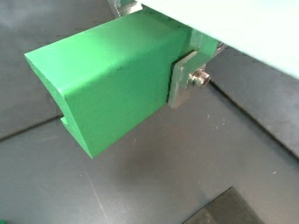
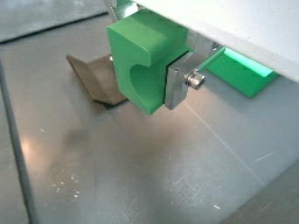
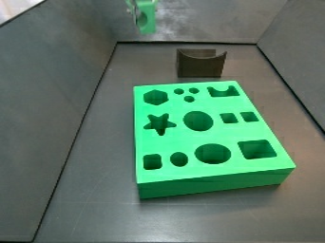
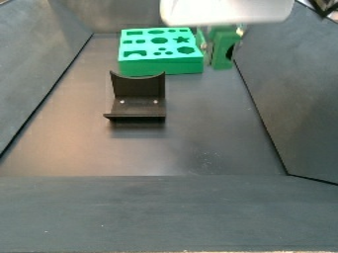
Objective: Pick up the arch object. Move up. Place the arch object on the fixture. Regrasp the arch object. Rotate the arch object. Move to above the board. Insert the arch object.
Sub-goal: Place the arch object on the fixture.
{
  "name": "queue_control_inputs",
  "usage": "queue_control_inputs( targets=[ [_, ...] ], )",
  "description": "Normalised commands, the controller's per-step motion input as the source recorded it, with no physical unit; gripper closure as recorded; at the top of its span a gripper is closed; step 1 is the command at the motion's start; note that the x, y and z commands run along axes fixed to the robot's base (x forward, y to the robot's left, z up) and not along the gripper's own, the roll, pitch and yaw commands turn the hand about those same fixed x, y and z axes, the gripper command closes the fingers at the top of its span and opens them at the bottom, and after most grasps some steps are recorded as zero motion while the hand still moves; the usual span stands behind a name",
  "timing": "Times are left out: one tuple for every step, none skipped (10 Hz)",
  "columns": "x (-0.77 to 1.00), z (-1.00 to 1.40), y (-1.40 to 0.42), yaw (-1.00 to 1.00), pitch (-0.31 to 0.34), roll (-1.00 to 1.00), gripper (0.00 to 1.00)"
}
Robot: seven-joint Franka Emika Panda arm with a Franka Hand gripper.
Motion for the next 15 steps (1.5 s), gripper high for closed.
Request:
queue_control_inputs(
  targets=[
    [-0.02, 0.72, 0.01, -0.01, 0.05, 0.07, 1.0],
    [-0.01, 0.56, 0.01, -0.01, 0.062, 0.07, 1.0],
    [0.0, 0.4, 0.01, 0.0, 0.071, 0.08, 1.0],
    [0.01, 0.18, 0.01, 0.01, 0.084, 0.07, 1.0],
    [1.0, -0.12, -0.37, -0.95, -0.251, -0.19, 1.0],
    [1.0, -0.14, -0.36, -0.93, -0.252, -0.19, 1.0],
    [1.0, -0.13, -0.31, -0.65, -0.202, -0.19, 1.0],
    [1.0, -0.11, -0.27, -0.38, -0.112, -0.19, 1.0],
    [1.0, -0.11, -0.24, -0.25, -0.065, -0.15, 1.0],
    [1.0, -0.1, -0.22, -0.19, -0.048, -0.13, 1.0],
    [1.0, -0.1, -0.19, -0.11, -0.033, -0.13, 1.0],
    [1.0, -0.1, -0.16, -0.08, -0.026, -0.13, 1.0],
    [1.0, -0.09, -0.13, -0.04, -0.017, -0.13, 1.0],
    [1.0, -0.08, -0.11, -0.02, -0.007, -0.13, 1.0],
    [1.0, -0.07, -0.09, -0.01, 0.007, -0.12, 1.0]
  ],
)
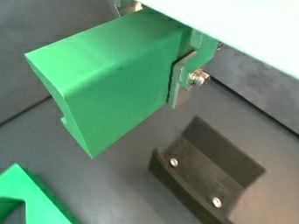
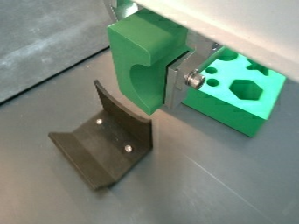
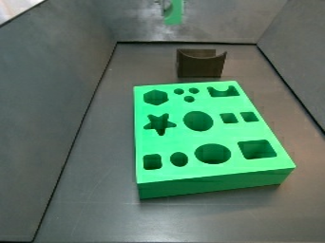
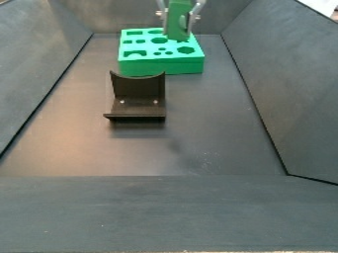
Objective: Pick up the arch object. Move up. Place the arch object on the fixture. Regrasp the arch object. Rotate the arch object. Move to above the board. Insert the arch object.
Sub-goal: Place the arch object on the fixture.
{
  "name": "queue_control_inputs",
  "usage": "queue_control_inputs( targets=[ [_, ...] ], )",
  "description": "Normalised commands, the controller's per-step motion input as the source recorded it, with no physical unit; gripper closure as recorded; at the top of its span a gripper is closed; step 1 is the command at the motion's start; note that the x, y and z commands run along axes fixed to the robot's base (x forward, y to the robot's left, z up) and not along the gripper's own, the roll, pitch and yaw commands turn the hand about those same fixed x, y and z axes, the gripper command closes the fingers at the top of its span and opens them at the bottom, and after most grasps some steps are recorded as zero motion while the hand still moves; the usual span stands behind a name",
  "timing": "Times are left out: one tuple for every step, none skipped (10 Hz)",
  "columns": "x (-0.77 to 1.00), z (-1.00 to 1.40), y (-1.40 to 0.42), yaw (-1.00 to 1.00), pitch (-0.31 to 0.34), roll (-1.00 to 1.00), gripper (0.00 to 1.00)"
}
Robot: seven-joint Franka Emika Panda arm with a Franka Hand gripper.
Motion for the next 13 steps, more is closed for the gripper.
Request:
queue_control_inputs(
  targets=[
    [1.0, -0.07, -0.08, -0.01, 0.016, -0.12, 1.0],
    [1.0, -0.06, -0.06, 0.0, 0.032, -0.11, 1.0],
    [0.96, -0.05, -0.04, 0.0, 0.045, -0.11, 1.0],
    [0.85, -0.03, -0.02, 0.01, 0.058, -0.11, 1.0],
    [0.81, 0.31, 0.97, 0.09, 0.259, -1.0, 1.0],
    [0.67, 0.3, 0.94, 0.08, 0.271, -1.0, 1.0],
    [0.57, 0.2, 0.81, 0.04, 0.279, -1.0, 1.0],
    [0.49, 0.06, 0.59, 0.02, 0.274, -1.0, 1.0],
    [0.44, 0.03, 0.43, 0.0, 0.278, -1.0, 1.0],
    [0.39, 0.03, 0.27, -0.03, 0.288, -1.0, 1.0],
    [0.34, 0.01, 0.12, -0.06, 0.295, -1.0, 1.0],
    [0.26, -0.01, 0.07, -0.1, 0.28, -0.91, 1.0],
    [0.21, 0.0, 0.07, -0.12, 0.238, -0.74, 1.0]
  ],
)
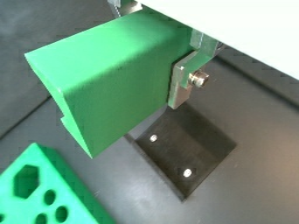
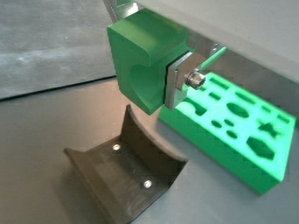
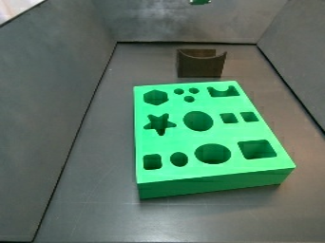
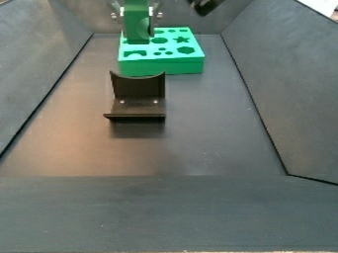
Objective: Pick up the arch object. Move up. Place the arch object on the fixture. Regrasp the arch object. Rotate the arch object. Move to above the board. Insert the arch object.
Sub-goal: Place the arch object on the fixture.
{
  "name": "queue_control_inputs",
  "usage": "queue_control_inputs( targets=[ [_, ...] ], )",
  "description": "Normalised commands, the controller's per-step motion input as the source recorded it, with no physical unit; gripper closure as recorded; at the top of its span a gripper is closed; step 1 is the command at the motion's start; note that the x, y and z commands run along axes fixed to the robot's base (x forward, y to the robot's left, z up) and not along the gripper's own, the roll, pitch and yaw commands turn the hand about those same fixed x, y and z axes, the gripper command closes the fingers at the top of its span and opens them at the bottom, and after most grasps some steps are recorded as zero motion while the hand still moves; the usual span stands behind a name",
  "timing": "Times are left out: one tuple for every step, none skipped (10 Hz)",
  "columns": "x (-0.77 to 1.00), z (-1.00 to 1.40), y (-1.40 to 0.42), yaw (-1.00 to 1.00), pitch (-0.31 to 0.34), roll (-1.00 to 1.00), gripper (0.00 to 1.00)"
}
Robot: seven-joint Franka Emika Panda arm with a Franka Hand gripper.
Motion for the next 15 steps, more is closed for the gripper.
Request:
queue_control_inputs(
  targets=[
    [0.17, 0.0, 0.07, -0.13, 0.208, -0.63, 1.0],
    [0.09, -0.01, 0.06, -0.14, 0.143, -0.35, 1.0],
    [0.07, 0.0, 0.04, -0.14, 0.111, -0.27, 1.0],
    [0.1, -1.0, 0.06, -0.2, -0.018, -1.0, 1.0],
    [0.1, -1.0, 0.07, -0.2, -0.026, -1.0, 1.0],
    [0.11, -1.0, 0.07, -0.19, -0.014, -1.0, 1.0],
    [0.12, -1.0, 0.07, -0.18, -0.005, -1.0, 1.0],
    [0.14, -1.0, 0.09, -0.17, 0.005, -1.0, 1.0],
    [0.14, -1.0, 0.09, -0.17, 0.003, -0.98, 1.0],
    [0.15, -1.0, 0.1, -0.13, -0.002, -0.76, 1.0],
    [0.16, -1.0, 0.11, -0.11, 0.0, -0.53, 1.0],
    [0.17, -1.0, 0.11, -0.09, 0.01, -0.36, 1.0],
    [0.18, -1.0, 0.11, -0.08, 0.014, -0.28, 1.0],
    [0.18, -1.0, 0.11, -0.08, 0.018, -0.2, 1.0],
    [0.16, -0.86, 0.11, -0.07, 0.015, -0.18, 1.0]
  ],
)
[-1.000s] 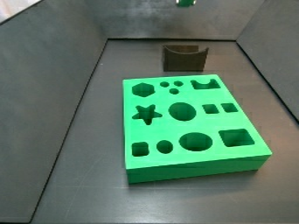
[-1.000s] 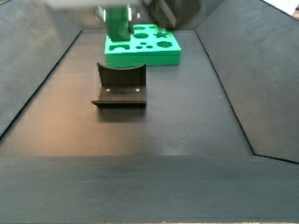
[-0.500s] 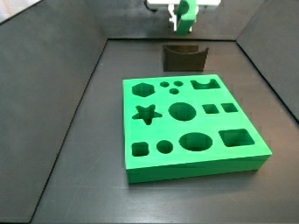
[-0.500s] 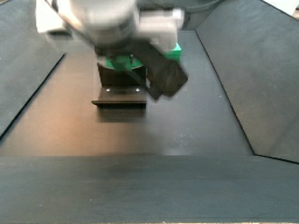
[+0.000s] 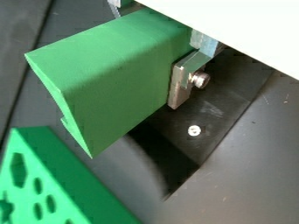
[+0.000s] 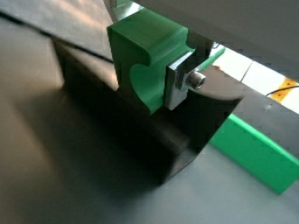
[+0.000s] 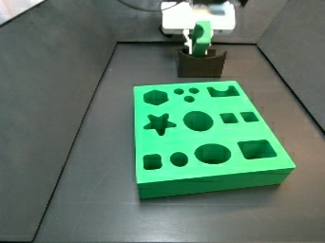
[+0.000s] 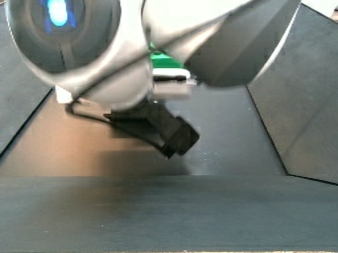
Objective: Pick up the arch object. Move up. Place the arch object on the fixture. Regrasp the arch object. Rotate the arch object. Move to above the board. Insert the arch object.
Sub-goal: Place the arch object on the fixture, then regrasp the arch object.
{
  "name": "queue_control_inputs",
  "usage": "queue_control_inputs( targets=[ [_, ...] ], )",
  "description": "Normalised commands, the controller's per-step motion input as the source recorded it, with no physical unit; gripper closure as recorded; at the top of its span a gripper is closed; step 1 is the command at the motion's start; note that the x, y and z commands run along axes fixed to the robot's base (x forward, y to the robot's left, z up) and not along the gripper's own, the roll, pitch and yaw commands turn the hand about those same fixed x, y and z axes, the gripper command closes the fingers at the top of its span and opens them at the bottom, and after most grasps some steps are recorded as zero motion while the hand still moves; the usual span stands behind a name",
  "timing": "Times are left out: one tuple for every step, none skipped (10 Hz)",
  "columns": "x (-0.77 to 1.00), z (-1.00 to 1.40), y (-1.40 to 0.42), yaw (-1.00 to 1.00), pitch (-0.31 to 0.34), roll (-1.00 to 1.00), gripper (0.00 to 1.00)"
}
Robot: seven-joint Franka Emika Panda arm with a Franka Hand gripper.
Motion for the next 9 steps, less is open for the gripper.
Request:
queue_control_inputs(
  targets=[
    [0.13, -0.62, 0.08, -0.07, 0.018, -0.15, 1.0],
    [0.12, -0.52, 0.07, -0.07, 0.02, -0.14, 1.0],
    [0.08, -0.44, 0.06, -0.06, 0.014, -0.11, 1.0],
    [0.0, -0.17, -0.5, 0.0, 0.0, 0.0, 1.0],
    [0.0, 0.0, 0.0, 0.0, 0.0, 0.0, 0.0],
    [0.0, 1.0, 0.0, -0.02, -0.057, -0.01, 0.0],
    [0.0, 1.0, 0.0, -0.01, -0.055, -0.01, 0.0],
    [-0.02, 1.0, 0.0, 0.01, -0.042, 0.01, 0.0],
    [-0.03, 1.0, -0.01, 0.03, -0.025, 0.04, 0.0]
  ],
)
